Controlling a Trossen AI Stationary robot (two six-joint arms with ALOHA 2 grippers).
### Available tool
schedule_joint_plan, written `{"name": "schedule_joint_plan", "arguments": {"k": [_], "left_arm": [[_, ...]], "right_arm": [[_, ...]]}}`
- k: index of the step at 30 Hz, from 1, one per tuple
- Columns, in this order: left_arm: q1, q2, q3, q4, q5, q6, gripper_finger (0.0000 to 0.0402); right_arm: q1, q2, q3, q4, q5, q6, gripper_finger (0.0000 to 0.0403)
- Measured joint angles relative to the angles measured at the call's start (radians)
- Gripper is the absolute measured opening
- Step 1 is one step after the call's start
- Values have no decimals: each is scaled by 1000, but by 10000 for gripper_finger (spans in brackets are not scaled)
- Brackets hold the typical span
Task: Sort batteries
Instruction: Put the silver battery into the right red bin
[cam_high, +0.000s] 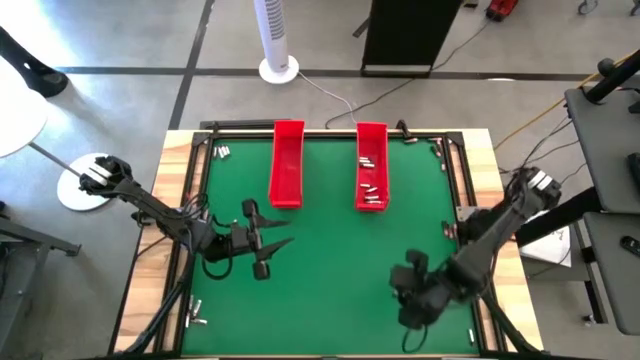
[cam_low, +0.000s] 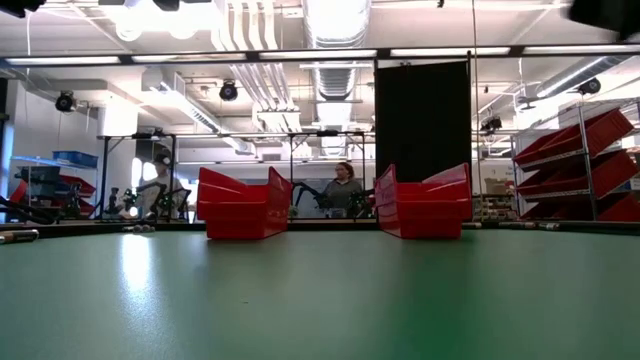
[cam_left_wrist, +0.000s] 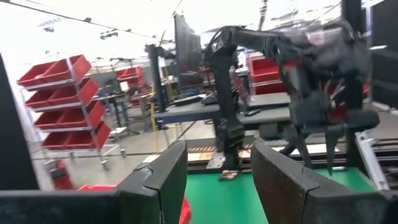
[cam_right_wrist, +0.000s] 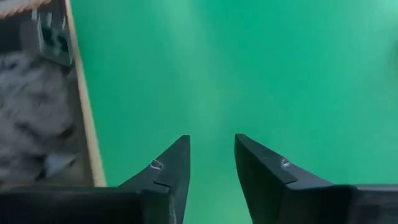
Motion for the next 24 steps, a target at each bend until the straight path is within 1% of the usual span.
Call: {"name": "schedule_joint_plan", "arguments": {"k": [4, 6, 10, 13, 16, 18, 21, 24], "left_arm": [[0, 4, 0, 25, 37, -3, 158], [0, 12, 0, 32, 41, -3, 158], [0, 26, 0, 42, 41, -3, 158], [0, 36, 0, 52, 42, -3, 158], [0, 43, 0, 60, 42, -3, 158], [0, 46, 0, 60, 42, -4, 158], [0, 50, 0, 60, 42, -6, 158], [0, 59, 0, 60, 42, -6, 158]], "right_arm": [[69, 73, 0, -60, -172, 205, 145], [90, 111, 0, -94, -295, 295, 159], [103, 178, -1, -145, -604, 417, 190], [101, 208, -11, -144, -750, 448, 211], [101, 230, -31, -140, -854, 438, 228], [105, 239, -48, -135, -900, 422, 237], [113, 240, -87, -85, -943, 403, 246], [131, 240, -127, -18, -947, 396, 251]]}}
